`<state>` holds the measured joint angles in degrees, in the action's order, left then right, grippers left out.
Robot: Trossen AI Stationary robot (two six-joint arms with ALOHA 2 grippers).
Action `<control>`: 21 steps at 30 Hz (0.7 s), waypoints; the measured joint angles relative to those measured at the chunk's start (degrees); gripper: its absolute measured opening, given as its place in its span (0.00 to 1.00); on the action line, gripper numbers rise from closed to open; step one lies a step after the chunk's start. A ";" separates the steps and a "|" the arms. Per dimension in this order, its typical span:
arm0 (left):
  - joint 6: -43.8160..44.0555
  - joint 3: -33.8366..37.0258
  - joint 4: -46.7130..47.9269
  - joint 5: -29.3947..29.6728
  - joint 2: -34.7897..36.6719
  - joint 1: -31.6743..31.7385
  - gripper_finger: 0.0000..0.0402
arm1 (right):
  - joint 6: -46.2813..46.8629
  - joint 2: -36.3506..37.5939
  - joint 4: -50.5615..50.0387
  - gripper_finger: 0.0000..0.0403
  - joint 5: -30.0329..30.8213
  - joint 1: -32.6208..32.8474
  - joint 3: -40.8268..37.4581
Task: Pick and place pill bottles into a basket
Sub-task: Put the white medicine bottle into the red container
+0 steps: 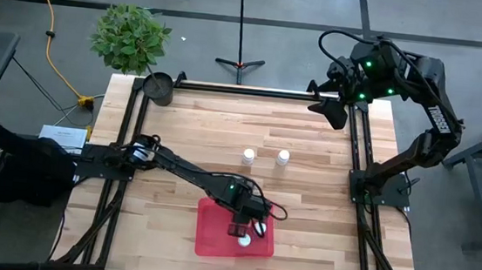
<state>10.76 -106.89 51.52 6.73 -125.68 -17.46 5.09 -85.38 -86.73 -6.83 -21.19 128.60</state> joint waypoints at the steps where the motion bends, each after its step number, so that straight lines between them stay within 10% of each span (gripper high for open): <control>1: 0.00 0.29 1.98 -0.19 -0.01 0.05 0.43 | -0.03 0.00 -0.05 0.77 0.00 0.00 0.00; 21: 0.02 -0.09 3.39 -5.14 10.27 3.99 0.22 | -2.64 0.00 -0.65 0.77 0.00 -0.02 0.00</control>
<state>10.79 -106.98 54.91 1.58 -115.40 -13.47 2.46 -85.38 -87.38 -6.83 -21.21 128.60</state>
